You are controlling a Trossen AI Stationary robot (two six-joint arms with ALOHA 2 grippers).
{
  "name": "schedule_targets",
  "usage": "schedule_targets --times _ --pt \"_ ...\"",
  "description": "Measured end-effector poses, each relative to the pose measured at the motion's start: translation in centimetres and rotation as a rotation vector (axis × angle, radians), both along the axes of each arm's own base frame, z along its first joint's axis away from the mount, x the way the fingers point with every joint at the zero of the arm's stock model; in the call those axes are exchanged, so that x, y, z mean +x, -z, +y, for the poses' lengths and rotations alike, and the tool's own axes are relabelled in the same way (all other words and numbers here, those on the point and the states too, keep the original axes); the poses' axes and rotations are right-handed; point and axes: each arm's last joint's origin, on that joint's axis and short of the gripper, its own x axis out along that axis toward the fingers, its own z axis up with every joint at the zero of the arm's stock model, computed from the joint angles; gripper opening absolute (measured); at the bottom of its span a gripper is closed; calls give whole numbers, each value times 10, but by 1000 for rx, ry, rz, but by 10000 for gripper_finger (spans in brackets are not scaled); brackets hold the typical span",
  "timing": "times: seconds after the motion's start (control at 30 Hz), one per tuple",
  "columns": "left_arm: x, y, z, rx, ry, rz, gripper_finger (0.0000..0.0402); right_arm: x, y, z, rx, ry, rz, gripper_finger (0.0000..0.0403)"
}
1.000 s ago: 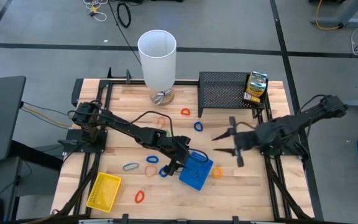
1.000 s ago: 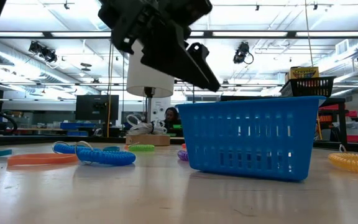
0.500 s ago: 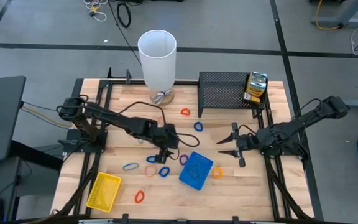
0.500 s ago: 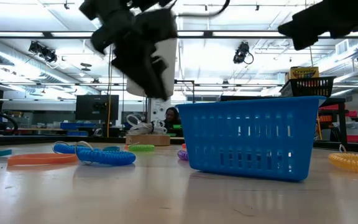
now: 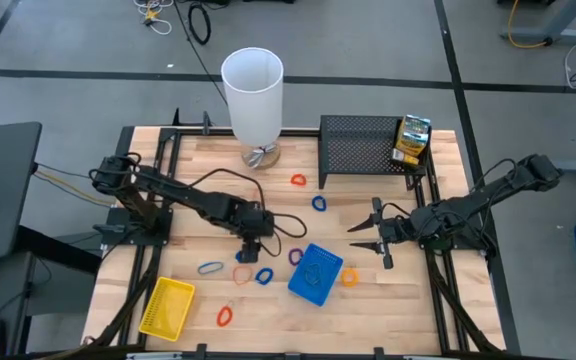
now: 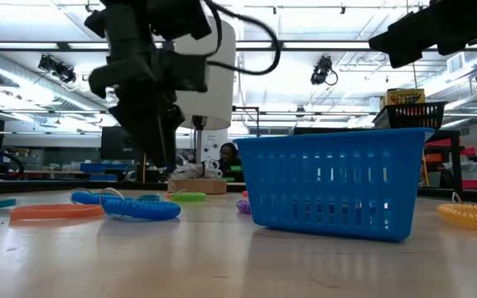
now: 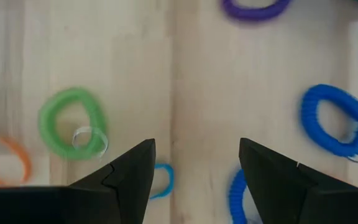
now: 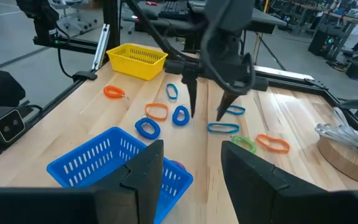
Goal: Pick & Place Office Desk Supplies
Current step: Put the blue rubber band into the blue bin
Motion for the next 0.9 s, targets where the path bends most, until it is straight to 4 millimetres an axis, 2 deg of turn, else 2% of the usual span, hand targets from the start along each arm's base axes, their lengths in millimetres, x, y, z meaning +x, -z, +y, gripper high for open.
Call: schedule_targets --times 0.3,0.53,0.9 --pt "-14 21 3 -39 -131 43 240 0 0 0 -8 -2 0 169" --pt "-16 31 4 -58 -172 -12 239 0 -1 0 -11 -4 -11 169" --pt "-26 43 9 -18 -271 8 186 0 -2 0 -6 -3 -22 169"
